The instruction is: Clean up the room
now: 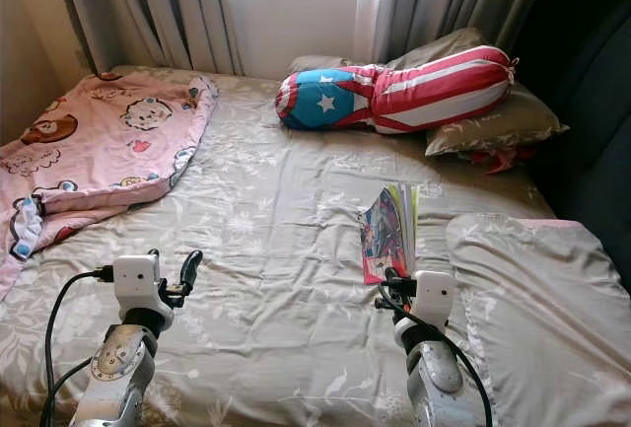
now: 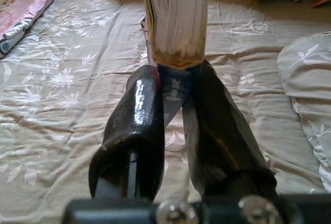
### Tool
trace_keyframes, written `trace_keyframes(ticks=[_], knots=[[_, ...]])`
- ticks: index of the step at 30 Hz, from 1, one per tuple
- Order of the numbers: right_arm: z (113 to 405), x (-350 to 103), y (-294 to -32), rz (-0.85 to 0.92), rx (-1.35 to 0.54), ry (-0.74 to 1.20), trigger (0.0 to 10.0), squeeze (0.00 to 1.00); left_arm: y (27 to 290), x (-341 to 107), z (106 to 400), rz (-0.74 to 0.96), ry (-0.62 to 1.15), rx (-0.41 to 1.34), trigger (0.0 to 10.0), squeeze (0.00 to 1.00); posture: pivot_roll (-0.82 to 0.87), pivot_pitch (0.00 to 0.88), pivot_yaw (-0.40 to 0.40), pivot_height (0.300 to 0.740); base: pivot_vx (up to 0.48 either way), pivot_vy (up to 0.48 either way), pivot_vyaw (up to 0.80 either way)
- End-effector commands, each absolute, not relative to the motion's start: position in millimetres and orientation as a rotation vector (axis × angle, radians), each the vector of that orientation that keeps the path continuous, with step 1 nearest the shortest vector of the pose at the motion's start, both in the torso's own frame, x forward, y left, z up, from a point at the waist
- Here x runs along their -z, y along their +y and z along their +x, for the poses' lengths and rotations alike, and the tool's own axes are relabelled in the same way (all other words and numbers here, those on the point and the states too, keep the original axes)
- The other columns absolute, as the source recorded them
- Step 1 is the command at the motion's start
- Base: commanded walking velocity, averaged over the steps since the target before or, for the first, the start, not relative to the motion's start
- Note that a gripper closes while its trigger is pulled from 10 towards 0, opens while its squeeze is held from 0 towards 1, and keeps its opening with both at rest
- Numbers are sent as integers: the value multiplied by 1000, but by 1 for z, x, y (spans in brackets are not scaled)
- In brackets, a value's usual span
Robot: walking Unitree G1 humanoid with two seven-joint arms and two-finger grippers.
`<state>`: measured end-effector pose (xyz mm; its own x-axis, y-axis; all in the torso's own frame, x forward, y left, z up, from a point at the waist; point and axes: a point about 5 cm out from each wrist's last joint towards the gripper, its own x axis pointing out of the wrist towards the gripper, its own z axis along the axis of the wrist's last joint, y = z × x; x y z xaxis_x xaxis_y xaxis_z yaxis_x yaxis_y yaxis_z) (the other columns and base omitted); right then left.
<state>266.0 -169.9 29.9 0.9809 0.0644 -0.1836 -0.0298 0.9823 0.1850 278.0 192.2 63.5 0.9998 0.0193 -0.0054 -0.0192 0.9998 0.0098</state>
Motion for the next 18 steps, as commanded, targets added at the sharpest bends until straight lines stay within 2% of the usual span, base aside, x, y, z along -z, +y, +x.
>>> trace_keyframes(ticks=[1, 9, 16, 18], knots=[[271, -42, -173, 176, -37, 119, 10000, 0, 190, -65, 280, 6, -5, -9, 10000, 0, -6, 0, -81, 685, 0, 0, 0], [272, -40, -171, 147, -49, 151, 10000, 0, 190, -65, 280, 6, -7, -9, 10000, 0, -6, 0, -82, 685, 0, 0, 0], [271, -41, -170, 156, -47, 131, 10000, 0, 190, -66, 279, 8, -7, -11, 10000, 0, -5, 0, -83, 640, 0, 0, 0], [271, -41, -171, 163, -39, 128, 10000, 0, 190, -66, 278, 8, -7, -11, 10000, 0, -5, 0, -82, 640, 0, 0, 0]])
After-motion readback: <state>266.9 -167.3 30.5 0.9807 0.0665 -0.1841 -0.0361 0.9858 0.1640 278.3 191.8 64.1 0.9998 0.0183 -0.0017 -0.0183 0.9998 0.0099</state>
